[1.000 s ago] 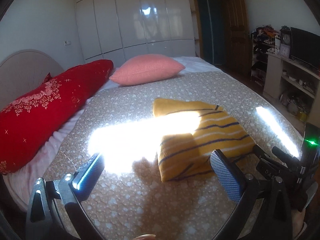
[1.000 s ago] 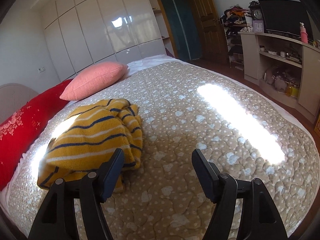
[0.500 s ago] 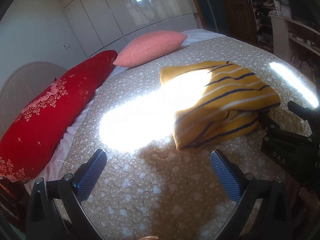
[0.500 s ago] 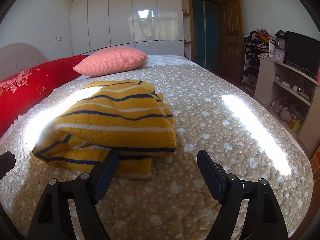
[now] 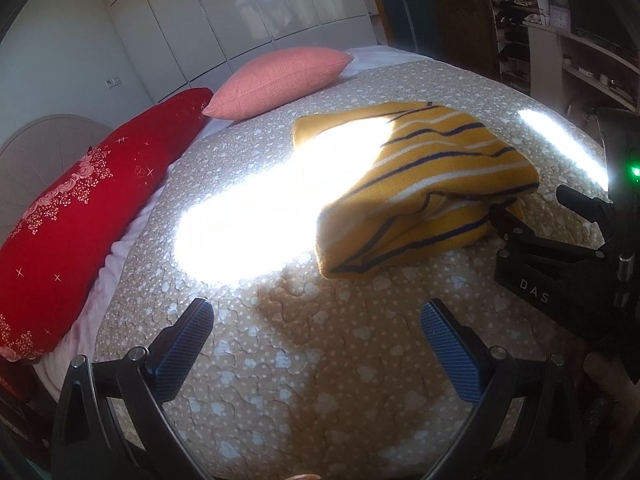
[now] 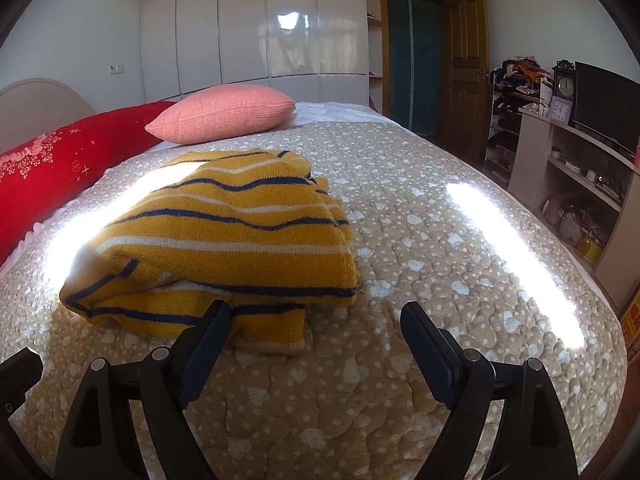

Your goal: Fold small clothes

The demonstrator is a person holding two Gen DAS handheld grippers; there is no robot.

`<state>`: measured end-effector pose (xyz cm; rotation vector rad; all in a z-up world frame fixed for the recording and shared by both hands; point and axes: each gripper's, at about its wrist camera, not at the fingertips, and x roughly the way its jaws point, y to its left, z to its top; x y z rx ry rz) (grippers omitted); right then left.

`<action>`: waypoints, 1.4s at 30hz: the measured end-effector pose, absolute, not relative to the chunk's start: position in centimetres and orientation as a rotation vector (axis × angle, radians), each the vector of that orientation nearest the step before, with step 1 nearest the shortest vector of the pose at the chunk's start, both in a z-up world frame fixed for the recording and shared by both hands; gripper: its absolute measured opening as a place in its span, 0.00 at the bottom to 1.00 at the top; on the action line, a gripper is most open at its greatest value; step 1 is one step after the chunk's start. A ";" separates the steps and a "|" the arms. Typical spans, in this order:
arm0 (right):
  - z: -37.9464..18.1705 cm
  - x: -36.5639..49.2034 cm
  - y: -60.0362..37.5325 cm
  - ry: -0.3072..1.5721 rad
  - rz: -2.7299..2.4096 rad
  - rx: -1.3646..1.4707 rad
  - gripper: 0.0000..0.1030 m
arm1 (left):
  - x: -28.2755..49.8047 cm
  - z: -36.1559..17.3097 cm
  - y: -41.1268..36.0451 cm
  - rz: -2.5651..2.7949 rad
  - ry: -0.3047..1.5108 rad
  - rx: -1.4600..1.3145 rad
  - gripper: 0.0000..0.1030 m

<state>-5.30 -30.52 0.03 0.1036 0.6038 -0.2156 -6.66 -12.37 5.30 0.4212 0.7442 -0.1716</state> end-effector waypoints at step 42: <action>-1.8 -4.4 -31.2 0.671 -0.193 0.141 0.99 | -7.0 0.0 -13.6 -0.236 0.946 0.432 1.00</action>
